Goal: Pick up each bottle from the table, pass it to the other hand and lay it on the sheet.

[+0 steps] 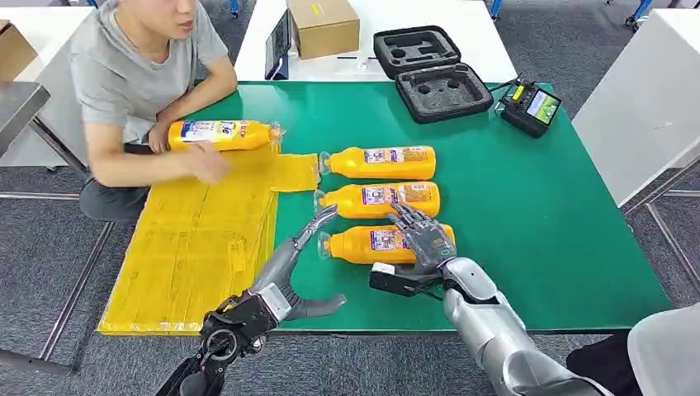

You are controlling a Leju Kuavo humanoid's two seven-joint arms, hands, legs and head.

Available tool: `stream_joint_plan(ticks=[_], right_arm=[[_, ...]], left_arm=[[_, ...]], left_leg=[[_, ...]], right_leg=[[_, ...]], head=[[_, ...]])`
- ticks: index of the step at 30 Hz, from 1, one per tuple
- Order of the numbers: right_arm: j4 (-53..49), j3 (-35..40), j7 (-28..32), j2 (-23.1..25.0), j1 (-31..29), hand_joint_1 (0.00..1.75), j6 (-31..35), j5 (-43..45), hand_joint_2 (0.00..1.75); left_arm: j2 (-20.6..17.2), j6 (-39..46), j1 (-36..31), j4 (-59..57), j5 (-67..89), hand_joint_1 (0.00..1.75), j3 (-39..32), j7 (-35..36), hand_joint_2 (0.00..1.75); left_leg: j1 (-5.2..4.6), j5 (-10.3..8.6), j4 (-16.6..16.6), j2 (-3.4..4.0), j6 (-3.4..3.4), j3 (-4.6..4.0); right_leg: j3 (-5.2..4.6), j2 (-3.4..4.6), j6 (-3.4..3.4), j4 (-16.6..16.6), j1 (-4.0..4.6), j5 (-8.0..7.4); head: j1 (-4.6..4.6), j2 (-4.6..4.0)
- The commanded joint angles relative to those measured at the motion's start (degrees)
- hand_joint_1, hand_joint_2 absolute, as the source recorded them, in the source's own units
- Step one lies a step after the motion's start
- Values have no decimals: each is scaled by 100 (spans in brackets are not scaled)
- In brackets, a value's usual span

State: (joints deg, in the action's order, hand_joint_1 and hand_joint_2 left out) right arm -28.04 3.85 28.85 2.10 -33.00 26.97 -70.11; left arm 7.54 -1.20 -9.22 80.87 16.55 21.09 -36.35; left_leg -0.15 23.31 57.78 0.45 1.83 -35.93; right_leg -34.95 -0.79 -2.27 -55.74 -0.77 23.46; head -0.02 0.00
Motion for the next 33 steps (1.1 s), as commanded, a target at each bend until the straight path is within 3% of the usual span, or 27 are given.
stream_joint_plan(ticks=[1,21,25,29,33], right_arm=[[609,-61,-29,-91,-126,175,-394,306,175],[567,5,147,71,-117,175,-685,604,175],[666,-622,915,81,-134,175,-1800,1840,175],[710,-638,942,11,-135,175,-1895,2091,175],[235,-809,1115,81,41,175,-2687,3043,175]], left_arm=[[-160,53,-21,-327,0,0,119,-70,175],[-181,105,96,-117,52,0,94,1,175],[-201,127,85,-133,61,0,121,-12,175],[-225,176,76,-147,33,0,119,-36,175],[-158,418,152,19,-151,0,4,-197,175]], left_leg=[[4,7,-7,-6,-9,29],[6,7,-6,1,-8,31],[7,11,-9,-5,-13,48],[11,12,-10,5,-15,59],[10,9,-11,1,-17,70]], right_leg=[[30,1,8,8,3,8],[28,7,7,8,5,5],[45,6,11,10,6,11],[51,16,11,15,10,5],[61,13,12,14,9,5]], head=[[0,0],[0,0],[0,0],[0,0],[0,0]])
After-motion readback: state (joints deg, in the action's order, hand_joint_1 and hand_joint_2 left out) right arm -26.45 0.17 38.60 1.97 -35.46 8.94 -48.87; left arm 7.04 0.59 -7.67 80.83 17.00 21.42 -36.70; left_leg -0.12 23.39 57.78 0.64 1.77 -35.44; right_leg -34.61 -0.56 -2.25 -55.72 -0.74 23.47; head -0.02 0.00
